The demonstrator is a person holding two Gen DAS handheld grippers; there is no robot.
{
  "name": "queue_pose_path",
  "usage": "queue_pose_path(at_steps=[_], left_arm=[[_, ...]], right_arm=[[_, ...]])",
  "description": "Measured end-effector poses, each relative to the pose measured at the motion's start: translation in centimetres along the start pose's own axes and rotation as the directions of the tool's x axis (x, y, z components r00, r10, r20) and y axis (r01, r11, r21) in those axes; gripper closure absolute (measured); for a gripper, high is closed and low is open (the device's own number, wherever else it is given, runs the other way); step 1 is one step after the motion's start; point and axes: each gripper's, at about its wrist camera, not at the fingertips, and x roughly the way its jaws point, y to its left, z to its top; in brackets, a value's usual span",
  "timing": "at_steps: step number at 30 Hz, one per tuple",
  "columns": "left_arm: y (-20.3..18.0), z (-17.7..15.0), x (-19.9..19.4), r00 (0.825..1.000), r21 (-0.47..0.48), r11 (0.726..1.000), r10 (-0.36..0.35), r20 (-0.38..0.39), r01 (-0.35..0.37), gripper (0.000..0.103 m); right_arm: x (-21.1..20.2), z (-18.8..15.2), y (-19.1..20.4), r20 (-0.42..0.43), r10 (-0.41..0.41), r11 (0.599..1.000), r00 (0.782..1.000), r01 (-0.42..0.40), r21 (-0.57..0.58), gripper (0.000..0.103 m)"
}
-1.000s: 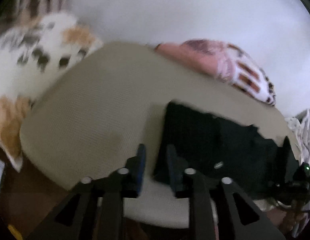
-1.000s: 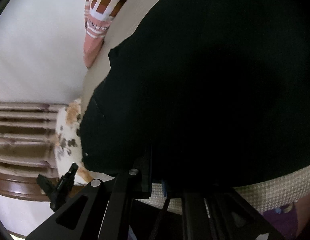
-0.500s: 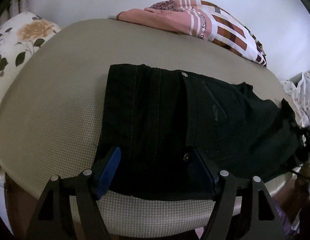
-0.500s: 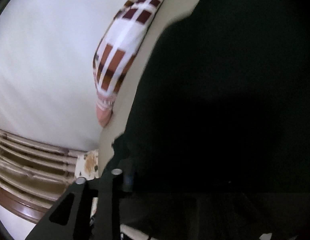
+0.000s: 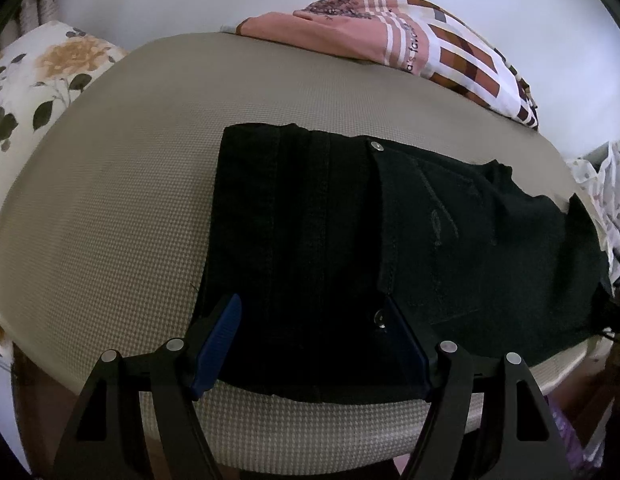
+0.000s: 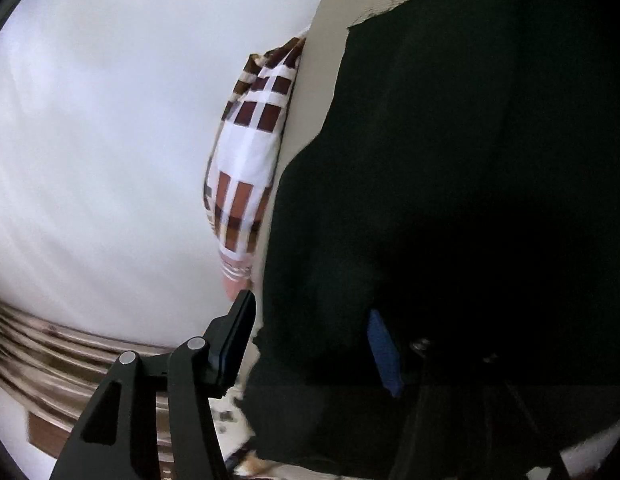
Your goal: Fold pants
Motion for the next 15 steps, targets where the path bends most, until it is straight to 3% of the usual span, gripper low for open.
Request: queue_pose_path(at_steps=[3,7,10,12,15], left_arm=[[0.0,0.2,0.1,1.0,0.002,1.0,0.002,-0.006,-0.002,0.029],[0.3,0.2,0.2,1.0,-0.018,1.0,-0.006,-0.002,0.006,0.028],[0.1,0.2,0.2,1.0,-0.02,1.0,-0.003,0.003,0.003,0.027],[0.0,0.2,0.3,1.0,-0.014,1.0,0.001,0.002,-0.001,0.026],[-0.1,0.2,0.3,1.0,-0.007,1.0,0.006,0.002,-0.006,0.025]], right_arm=[[0.8,1.0,0.8,-0.019,-0.014,0.999,1.0,0.014,-0.036,0.05],[0.2,-0.1,1.7,-0.008,0.076,0.997,0.997,-0.076,-0.005,0.045],[-1.3,-0.4,2.0,0.002,-0.041,0.995,0.999,0.041,-0.096,0.045],[-2.9,0.3,0.6,0.052,-0.111,0.992,0.992,0.114,-0.059,0.048],[-5.0,1.7,-1.3,0.113,-0.063,0.998,0.992,0.06,0.033,0.049]])
